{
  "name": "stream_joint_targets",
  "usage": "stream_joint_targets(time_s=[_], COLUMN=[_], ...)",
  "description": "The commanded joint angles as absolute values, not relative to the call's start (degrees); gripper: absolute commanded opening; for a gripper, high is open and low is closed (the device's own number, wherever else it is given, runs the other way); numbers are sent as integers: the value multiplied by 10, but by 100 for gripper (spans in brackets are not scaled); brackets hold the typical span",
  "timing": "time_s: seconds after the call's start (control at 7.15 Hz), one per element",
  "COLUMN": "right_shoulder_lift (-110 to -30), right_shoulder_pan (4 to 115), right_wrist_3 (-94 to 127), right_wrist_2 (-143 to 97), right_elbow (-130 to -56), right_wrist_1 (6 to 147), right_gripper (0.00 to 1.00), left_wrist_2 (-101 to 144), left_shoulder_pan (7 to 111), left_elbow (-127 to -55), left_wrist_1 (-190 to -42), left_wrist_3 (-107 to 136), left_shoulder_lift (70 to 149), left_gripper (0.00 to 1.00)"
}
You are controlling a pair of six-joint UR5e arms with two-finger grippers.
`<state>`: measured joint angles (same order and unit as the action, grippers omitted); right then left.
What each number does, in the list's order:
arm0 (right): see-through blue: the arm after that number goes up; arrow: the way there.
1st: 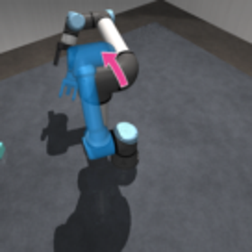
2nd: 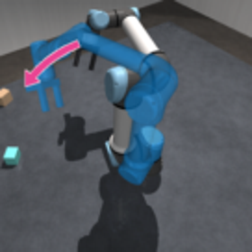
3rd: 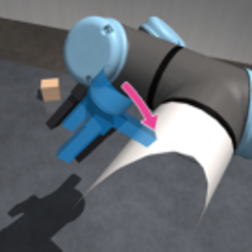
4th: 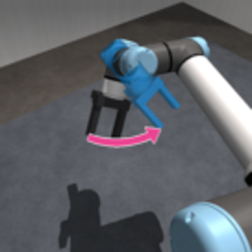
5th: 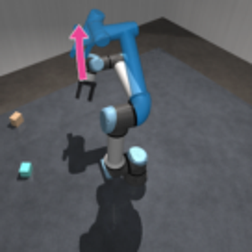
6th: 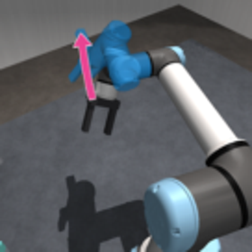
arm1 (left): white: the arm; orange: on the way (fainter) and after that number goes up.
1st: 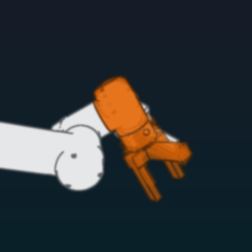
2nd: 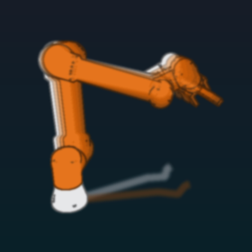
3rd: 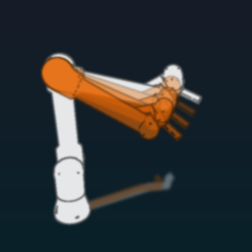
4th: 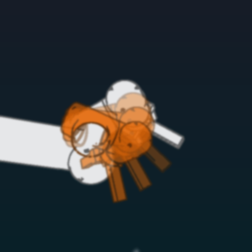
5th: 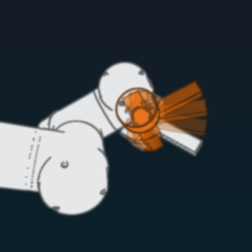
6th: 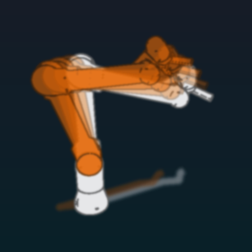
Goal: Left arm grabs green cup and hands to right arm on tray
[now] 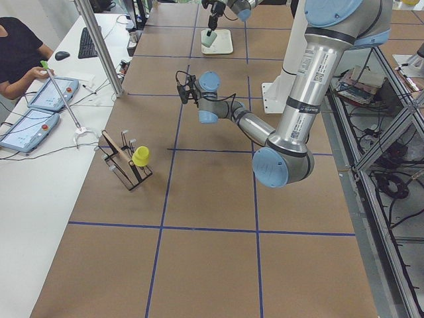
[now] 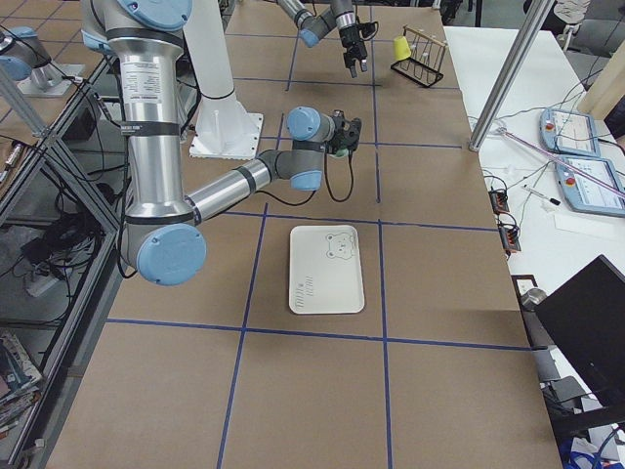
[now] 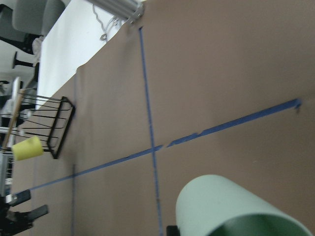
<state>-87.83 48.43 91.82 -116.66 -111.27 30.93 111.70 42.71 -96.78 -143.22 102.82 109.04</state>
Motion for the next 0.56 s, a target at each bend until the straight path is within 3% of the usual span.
stream_joint_targets(time_s=[0.0, 0.42], right_shoulder_lift=[-895, -959], right_shoulder_pan=[550, 580], right_wrist_3=[764, 412], right_wrist_2=[-1202, -1218], right_elbow=[-1118, -1154], right_wrist_1=[451, 677], right_gripper=[0, 0], left_wrist_2=[1117, 1117], left_shoulder_pan=[453, 494], left_elbow=[-988, -1084], left_wrist_1=[-1283, -1061], left_wrist_3=[879, 683], left_shoulder_lift=[1063, 1013], left_gripper=[100, 100])
